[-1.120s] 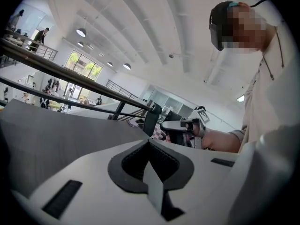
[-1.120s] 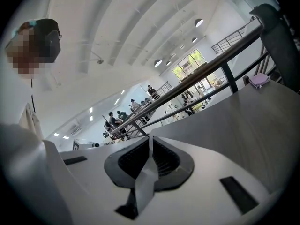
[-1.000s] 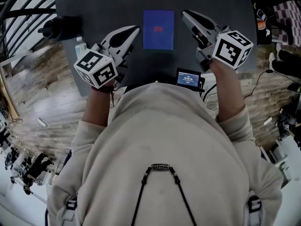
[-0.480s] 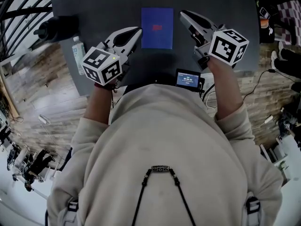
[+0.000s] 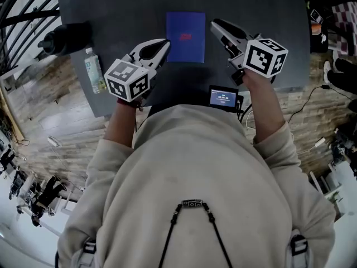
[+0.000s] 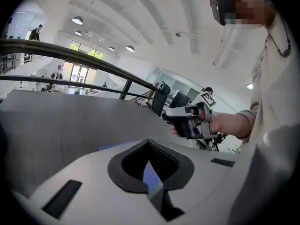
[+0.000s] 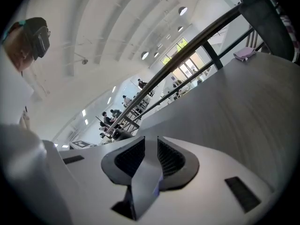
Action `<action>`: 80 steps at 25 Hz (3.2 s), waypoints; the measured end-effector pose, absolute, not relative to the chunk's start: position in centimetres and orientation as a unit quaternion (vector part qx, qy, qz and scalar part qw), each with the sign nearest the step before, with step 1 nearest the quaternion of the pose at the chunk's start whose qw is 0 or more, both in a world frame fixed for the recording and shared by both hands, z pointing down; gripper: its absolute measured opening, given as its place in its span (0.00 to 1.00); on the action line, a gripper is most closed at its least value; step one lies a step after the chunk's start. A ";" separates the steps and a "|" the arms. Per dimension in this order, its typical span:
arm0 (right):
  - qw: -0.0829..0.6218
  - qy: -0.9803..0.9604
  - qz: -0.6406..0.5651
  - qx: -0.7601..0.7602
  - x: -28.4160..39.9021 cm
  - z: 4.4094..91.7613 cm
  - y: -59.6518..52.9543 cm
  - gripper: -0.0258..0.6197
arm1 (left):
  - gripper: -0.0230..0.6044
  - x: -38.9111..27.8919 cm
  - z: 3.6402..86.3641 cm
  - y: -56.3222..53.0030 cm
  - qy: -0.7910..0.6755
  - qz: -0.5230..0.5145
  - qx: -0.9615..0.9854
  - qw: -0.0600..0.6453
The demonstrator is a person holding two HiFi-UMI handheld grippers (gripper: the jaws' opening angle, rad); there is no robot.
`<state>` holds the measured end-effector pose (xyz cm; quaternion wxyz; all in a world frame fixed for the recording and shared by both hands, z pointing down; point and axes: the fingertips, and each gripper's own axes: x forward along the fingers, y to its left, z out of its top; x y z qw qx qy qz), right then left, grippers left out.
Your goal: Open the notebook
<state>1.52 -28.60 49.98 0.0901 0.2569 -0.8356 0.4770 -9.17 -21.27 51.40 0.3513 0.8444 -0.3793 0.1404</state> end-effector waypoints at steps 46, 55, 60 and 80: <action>0.261 -0.742 0.567 0.246 0.8 68.3 -23.6 0.43 | 0.04 -9.8 69.7 -15.5 -0.330 0.302 0.770 0.455; 0.263 -0.754 0.558 0.227 -0.2 67.4 -23.5 0.43 | 0.04 -9.4 69.6 -15.5 -0.312 0.320 0.774 0.448; 0.221 -0.762 0.571 0.208 -1.0 65.0 -23.8 0.42 | 0.04 -9.5 69.7 -15.5 -0.305 0.308 0.778 0.456; 0.189 -0.818 0.538 0.082 -12.4 55.7 -21.8 0.42 | 0.04 -13.6 66.8 -15.2 -0.364 0.171 0.766 0.501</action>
